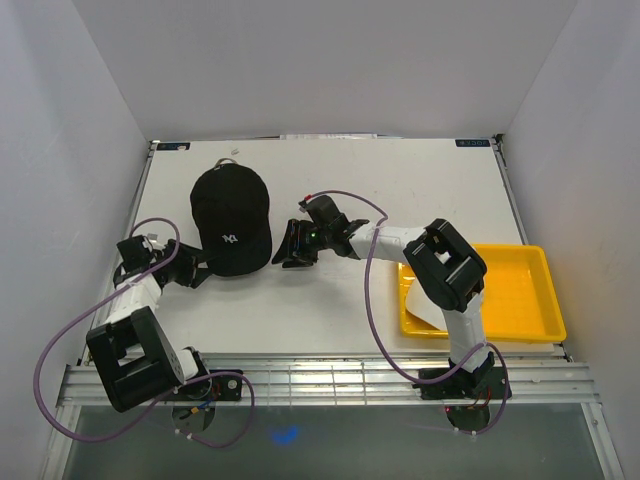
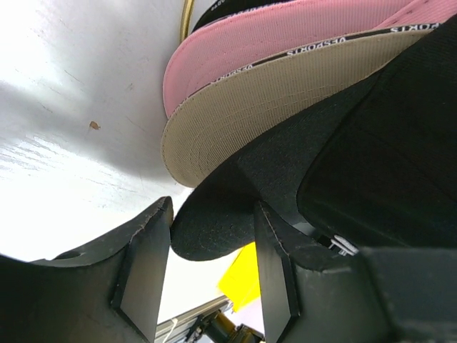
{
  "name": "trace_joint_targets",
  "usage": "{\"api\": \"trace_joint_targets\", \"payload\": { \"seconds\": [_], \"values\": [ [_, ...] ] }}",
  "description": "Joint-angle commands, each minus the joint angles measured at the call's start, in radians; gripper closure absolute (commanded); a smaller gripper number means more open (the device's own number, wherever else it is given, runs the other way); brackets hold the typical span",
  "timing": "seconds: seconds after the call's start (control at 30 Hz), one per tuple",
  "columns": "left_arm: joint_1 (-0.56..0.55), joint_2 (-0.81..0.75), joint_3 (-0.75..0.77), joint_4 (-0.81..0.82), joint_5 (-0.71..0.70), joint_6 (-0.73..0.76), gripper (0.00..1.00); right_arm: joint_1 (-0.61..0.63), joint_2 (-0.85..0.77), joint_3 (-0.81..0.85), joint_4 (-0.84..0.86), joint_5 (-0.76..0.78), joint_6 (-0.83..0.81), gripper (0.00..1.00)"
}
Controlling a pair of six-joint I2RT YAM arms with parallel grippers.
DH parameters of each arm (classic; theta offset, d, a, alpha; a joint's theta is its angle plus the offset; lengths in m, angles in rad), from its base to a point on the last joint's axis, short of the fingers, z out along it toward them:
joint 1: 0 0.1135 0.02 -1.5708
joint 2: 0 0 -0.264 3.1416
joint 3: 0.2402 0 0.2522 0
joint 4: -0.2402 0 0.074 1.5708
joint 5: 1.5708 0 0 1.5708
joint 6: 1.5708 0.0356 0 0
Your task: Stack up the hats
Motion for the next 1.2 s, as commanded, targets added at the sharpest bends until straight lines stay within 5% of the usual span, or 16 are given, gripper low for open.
{"api": "trace_joint_targets", "payload": {
  "seconds": [0.0,0.5,1.17],
  "values": [
    [-0.003,0.029,-0.053,-0.057,-0.24,0.005,0.5,-0.002,-0.024,0.038,-0.011,-0.009,-0.032,0.52],
    [-0.092,-0.018,-0.106,-0.046,-0.335,-0.05,0.34,-0.038,-0.024,0.131,-0.087,-0.039,-0.102,0.49],
    [-0.106,-0.311,0.047,-0.33,-0.461,-0.028,0.41,-0.068,-0.119,0.209,-0.239,0.006,-0.199,0.48]
  ]
}}
